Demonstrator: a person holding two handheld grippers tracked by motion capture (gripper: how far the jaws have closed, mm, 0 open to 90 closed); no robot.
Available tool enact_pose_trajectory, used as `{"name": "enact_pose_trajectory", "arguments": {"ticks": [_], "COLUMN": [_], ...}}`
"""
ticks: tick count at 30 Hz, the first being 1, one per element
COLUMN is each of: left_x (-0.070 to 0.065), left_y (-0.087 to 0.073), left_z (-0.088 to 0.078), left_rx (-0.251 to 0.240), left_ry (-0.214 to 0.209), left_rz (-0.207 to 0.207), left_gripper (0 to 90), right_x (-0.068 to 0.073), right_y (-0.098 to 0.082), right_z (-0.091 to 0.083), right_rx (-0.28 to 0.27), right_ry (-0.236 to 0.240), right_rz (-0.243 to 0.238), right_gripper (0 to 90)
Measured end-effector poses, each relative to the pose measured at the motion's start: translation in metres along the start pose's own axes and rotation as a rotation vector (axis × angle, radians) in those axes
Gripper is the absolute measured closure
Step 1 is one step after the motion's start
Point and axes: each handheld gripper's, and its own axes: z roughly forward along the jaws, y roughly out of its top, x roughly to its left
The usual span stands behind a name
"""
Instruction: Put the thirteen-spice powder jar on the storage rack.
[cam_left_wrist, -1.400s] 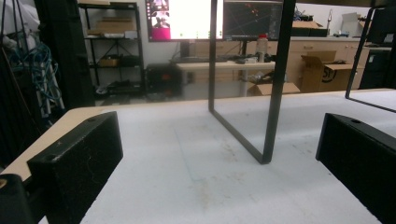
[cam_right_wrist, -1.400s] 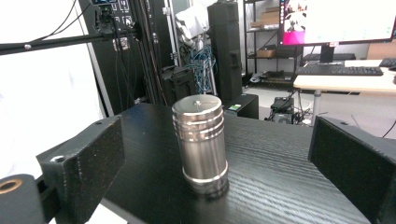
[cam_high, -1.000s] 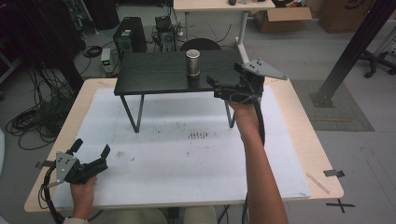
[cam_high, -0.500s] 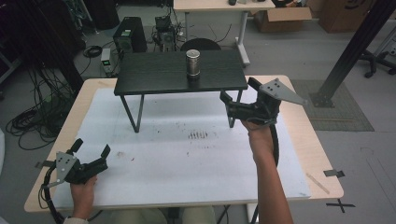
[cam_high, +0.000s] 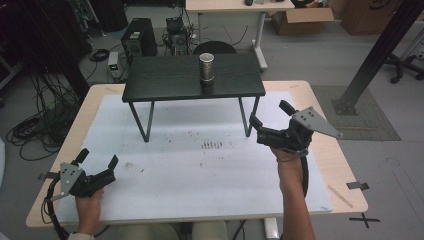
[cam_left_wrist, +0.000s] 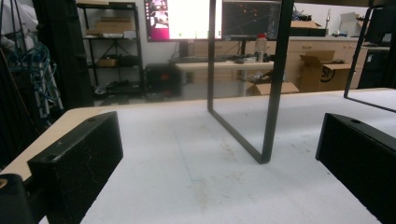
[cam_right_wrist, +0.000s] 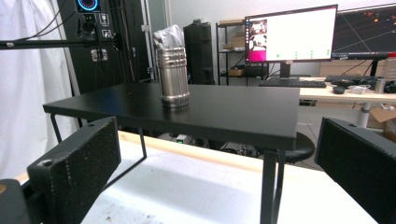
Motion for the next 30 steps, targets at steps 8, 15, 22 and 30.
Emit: {"name": "enact_pose_trajectory", "arguments": {"ticks": [8, 15, 22, 30], "left_x": [0.0, 0.0, 0.0, 0.0], "left_y": [0.0, 0.0, 0.0, 0.0], "left_z": [0.0, 0.0, 0.0, 0.0], "left_rx": [-0.002, -0.002, -0.004, -0.004], "left_ry": [0.0, -0.002, -0.003, -0.003], "left_rz": [-0.001, -0.002, -0.002, -0.002], "left_gripper": [1.0, 1.0, 1.0, 1.0], "right_x": [-0.003, -0.008, -0.009, -0.012], "right_y": [-0.018, -0.043, -0.056, -0.078], "right_z": [-0.015, -0.026, -0.029, -0.033], "right_rx": [-0.003, -0.02, -0.012, -0.008], "right_ry": [-0.021, -0.045, -0.065, -0.087], "right_rz": [0.001, 0.015, 0.004, -0.004], "right_gripper": [0.0, 0.0, 0.0, 0.0]}}
